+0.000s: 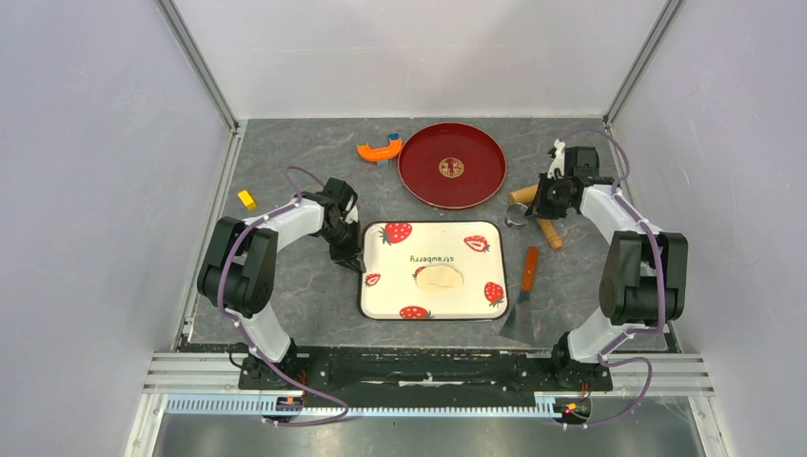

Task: Roll out the dumpling wrappers from the dough

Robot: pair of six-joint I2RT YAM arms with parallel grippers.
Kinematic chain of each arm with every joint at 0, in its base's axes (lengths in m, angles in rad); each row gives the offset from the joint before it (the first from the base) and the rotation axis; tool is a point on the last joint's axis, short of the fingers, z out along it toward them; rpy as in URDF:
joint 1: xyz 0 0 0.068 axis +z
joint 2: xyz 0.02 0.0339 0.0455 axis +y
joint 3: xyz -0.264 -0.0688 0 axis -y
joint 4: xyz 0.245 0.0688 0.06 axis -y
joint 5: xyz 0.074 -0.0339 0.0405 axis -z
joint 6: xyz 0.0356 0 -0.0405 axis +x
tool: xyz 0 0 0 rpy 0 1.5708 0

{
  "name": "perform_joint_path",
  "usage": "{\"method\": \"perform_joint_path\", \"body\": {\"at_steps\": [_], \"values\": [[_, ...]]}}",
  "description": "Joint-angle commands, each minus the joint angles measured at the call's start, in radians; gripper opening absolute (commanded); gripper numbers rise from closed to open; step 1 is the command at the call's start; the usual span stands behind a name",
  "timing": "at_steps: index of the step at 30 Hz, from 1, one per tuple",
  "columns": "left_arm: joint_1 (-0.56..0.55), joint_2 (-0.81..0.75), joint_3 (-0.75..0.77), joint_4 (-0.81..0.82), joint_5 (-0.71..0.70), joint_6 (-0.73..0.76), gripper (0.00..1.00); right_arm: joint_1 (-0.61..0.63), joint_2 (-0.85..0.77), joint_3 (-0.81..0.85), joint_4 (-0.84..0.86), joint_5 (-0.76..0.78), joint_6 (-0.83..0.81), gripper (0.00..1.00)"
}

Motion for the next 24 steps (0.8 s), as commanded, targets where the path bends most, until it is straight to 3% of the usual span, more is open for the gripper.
{"method": "perform_joint_path", "body": {"at_steps": [1, 24], "values": [[-0.008, 0.02, -0.032, 0.049, 0.011, -0.057, 0.02, 0.057, -0.001, 0.05, -0.011, -0.003, -0.012, 0.0], [-0.008, 0.032, -0.033, 0.061, 0.036, -0.052, 0.02, 0.54, -0.07, 0.003, 0.059, -0.033, -0.016, 0.0]]}}
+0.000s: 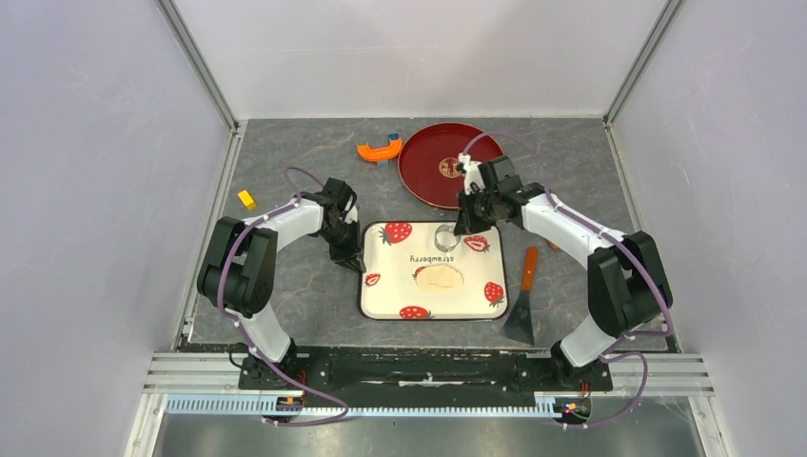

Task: Roll out the dumpling wrappers from the dough

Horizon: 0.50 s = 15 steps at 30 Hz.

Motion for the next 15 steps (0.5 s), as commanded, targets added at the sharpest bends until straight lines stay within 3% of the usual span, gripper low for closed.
{"method": "perform_joint_path", "body": {"at_steps": [1, 15], "values": [[-0.013, 0.032, -0.03, 0.057, 0.028, -0.053, 0.02, 0.087, -0.051, -0.013, 0.032, 0.019, -0.03, 0.0], [-0.012, 0.042, -0.022, 0.057, 0.035, -0.051, 0.02, 0.171, -0.083, -0.073, 0.013, 0.062, -0.062, 0.0]]}}
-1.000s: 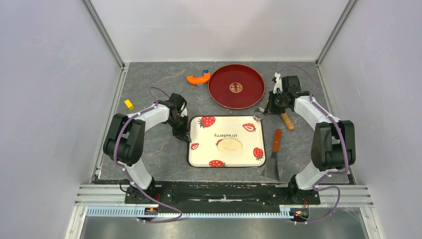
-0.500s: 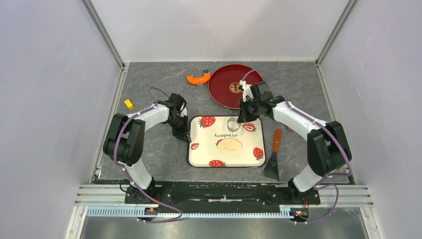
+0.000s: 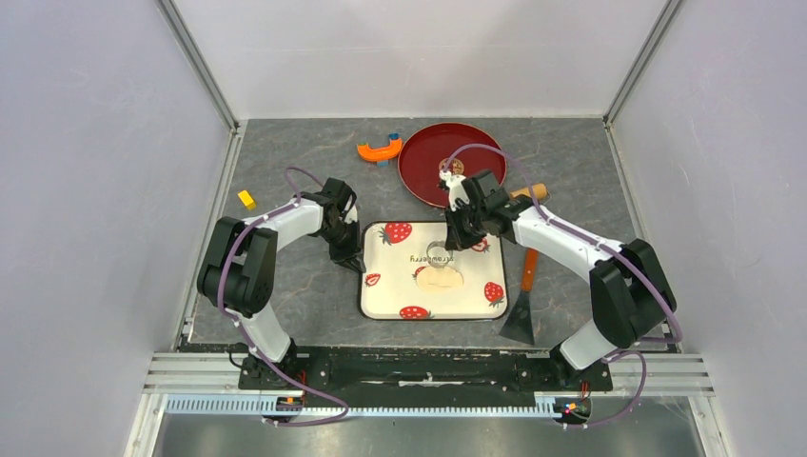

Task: Roll out the dumpling wrappers from the dough

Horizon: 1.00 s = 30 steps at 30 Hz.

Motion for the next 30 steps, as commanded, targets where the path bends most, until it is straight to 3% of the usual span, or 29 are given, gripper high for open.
{"method": "perform_joint_path", "body": {"at_steps": [1, 30], "values": [[-0.014, 0.041, -0.023, 0.057, 0.03, -0.051, 0.02, 0.016, -0.036, -0.024, 0.011, 0.012, -0.018, 0.0], [-0.014, 0.041, -0.04, 0.067, 0.045, -0.045, 0.02, 0.078, -0.033, -0.095, 0.034, 0.056, -0.02, 0.0]]}}
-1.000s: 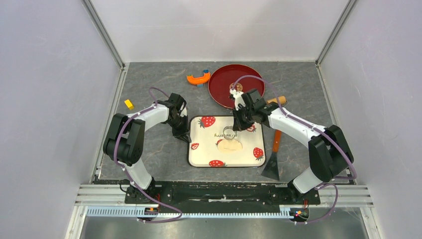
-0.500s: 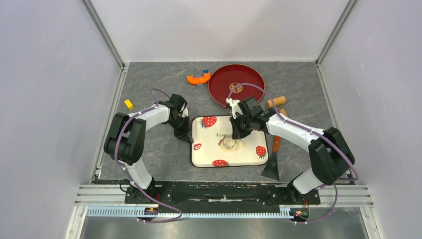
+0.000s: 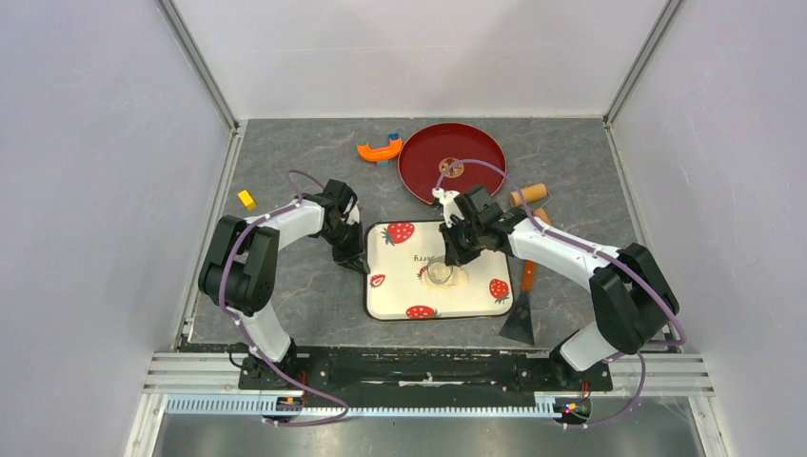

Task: Roll out the dumpling wrappers from the dough

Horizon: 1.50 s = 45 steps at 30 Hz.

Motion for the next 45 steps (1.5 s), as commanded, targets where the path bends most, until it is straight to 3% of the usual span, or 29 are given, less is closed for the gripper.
{"method": "perform_joint_path", "body": {"at_steps": [1, 45], "values": [[-0.012, 0.03, -0.03, 0.043, -0.014, -0.03, 0.02, 0.004, -0.001, -0.007, 0.029, 0.011, -0.01, 0.0], [-0.011, 0.028, -0.035, 0.043, -0.014, -0.027, 0.02, 0.004, 0.016, 0.028, 0.032, 0.0, -0.02, 0.0]]}}
